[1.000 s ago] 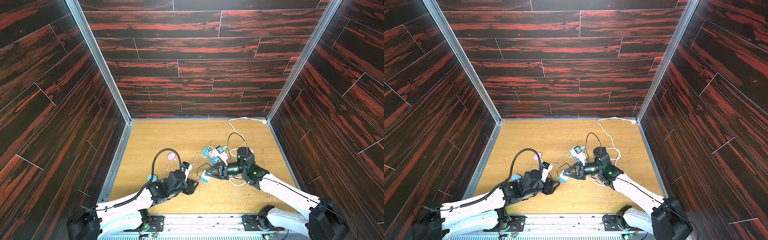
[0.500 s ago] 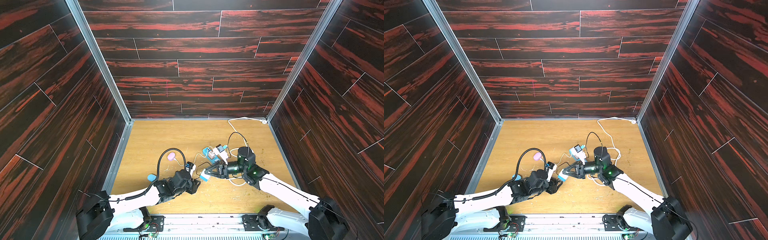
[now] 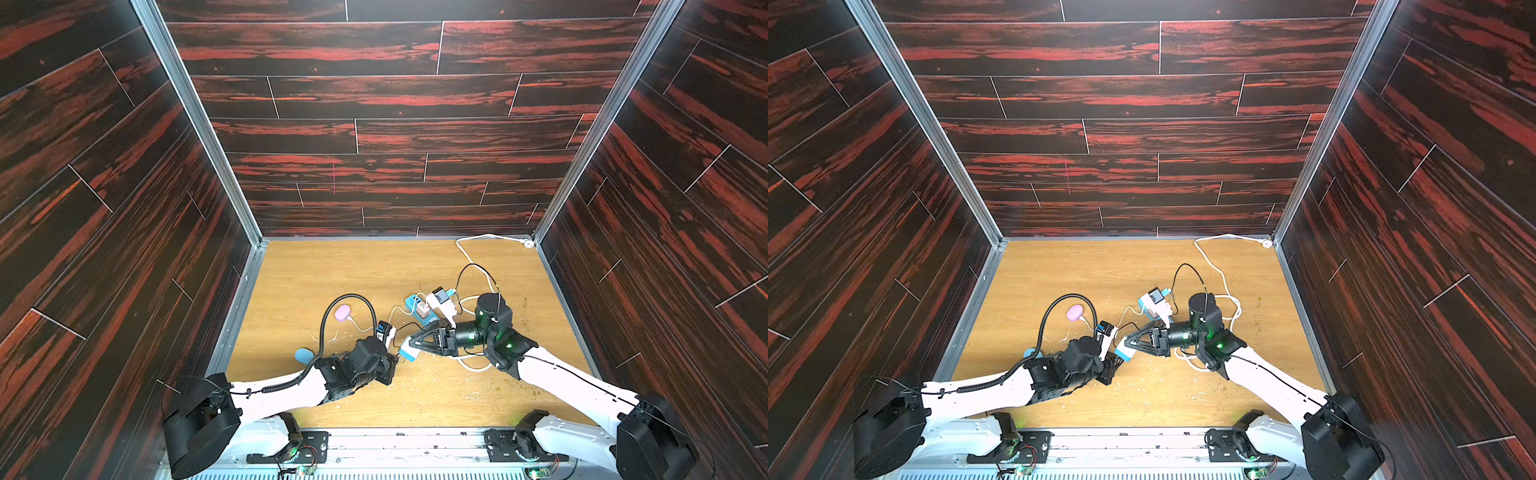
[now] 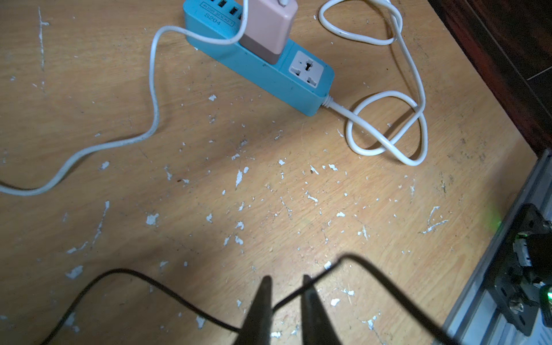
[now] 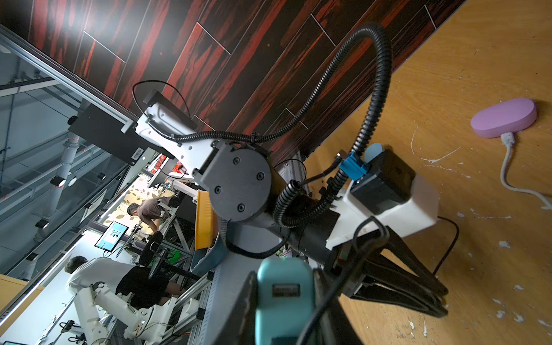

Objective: Charge the bluetooth headset
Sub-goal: Adjust the charging cable at the plug.

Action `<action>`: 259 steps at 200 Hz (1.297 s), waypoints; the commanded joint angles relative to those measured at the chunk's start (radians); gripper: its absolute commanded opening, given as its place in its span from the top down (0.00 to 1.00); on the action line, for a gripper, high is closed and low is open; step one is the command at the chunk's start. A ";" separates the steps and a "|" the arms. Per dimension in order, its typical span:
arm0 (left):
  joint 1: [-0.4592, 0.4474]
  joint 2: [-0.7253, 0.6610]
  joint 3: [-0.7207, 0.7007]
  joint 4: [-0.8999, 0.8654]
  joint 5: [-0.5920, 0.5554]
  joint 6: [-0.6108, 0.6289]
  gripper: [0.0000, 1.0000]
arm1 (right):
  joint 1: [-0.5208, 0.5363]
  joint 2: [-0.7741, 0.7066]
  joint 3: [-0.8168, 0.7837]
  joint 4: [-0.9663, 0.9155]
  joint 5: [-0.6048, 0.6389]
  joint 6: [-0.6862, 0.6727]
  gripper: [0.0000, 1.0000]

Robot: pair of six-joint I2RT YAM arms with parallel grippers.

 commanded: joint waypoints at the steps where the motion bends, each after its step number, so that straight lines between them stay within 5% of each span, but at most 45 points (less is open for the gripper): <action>1: -0.004 -0.030 0.012 -0.020 -0.022 0.008 0.91 | -0.003 -0.008 -0.008 -0.007 -0.002 -0.020 0.90; 40: -0.003 -0.121 -0.009 -0.099 -0.085 -0.011 1.00 | -0.011 -0.036 0.022 -0.176 0.062 -0.124 0.90; 141: 0.008 -0.300 0.097 -0.366 -0.157 0.027 1.00 | -0.022 -0.025 0.103 -0.558 0.455 -0.368 0.91; 188: 0.015 -0.272 0.195 -0.412 -0.093 0.048 1.00 | -0.022 0.003 0.124 -0.633 0.752 -0.405 0.91; 259: 0.016 -0.137 0.318 -0.470 -0.061 0.088 1.00 | -0.022 0.055 0.131 -0.576 0.959 -0.444 0.91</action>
